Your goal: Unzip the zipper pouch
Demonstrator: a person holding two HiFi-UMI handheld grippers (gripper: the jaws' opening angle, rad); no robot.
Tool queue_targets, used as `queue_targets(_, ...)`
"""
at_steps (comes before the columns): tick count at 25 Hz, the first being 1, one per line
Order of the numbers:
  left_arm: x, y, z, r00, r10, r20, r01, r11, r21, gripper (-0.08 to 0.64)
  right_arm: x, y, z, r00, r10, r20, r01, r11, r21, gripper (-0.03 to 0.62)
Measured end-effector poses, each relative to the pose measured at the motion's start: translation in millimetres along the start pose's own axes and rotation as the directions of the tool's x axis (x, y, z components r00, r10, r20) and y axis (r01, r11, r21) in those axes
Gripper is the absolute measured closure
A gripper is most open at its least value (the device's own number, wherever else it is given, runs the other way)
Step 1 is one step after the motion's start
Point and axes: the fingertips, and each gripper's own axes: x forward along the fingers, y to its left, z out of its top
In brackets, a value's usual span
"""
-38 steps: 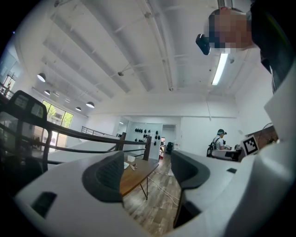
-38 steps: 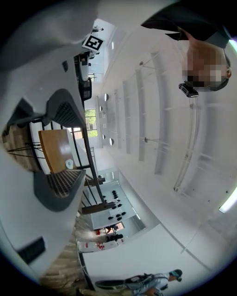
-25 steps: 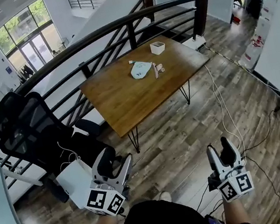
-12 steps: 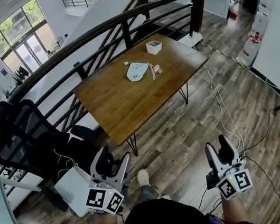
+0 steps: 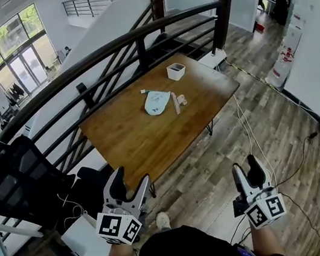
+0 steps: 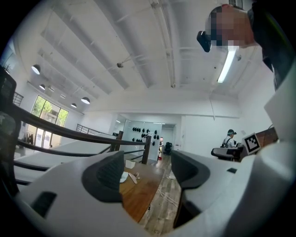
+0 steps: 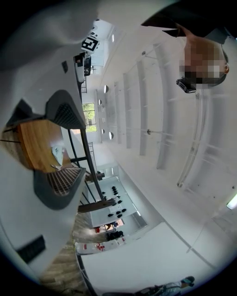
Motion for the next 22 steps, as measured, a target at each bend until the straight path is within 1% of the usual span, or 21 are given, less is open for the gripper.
queue_targets(6, 33.5, 43.0, 3.1, 1.0, -0.009, -0.007, 0.009, 1.0, -0.004, 0.249, 54.8, 5.7, -12.9, 1.0, -0.002, -0.023, 0.002, 1.0, -0.007, 0.337)
queue_targets(13, 55.5, 94.0, -2.4, 1.0, -0.015, -0.027, 0.015, 1.0, -0.012, 0.249, 109.7, 17.8, -35.8, 0.999, -0.008, -0.052, 0.008, 1.0, -0.002, 0.341)
queue_targets(17, 64.9, 112.7, -2.8, 0.999, -0.032, -0.035, 0.032, 0.999, -0.011, 0.249, 129.2, 25.4, -41.8, 0.998, -0.016, -0.054, 0.016, 1.0, 0.005, 0.342)
queue_targets(22, 78.2, 124.8, -7.8, 0.998, -0.048, -0.044, 0.047, 0.999, -0.016, 0.249, 145.7, 26.1, -47.6, 0.997, -0.025, -0.068, 0.025, 1.0, 0.007, 0.345)
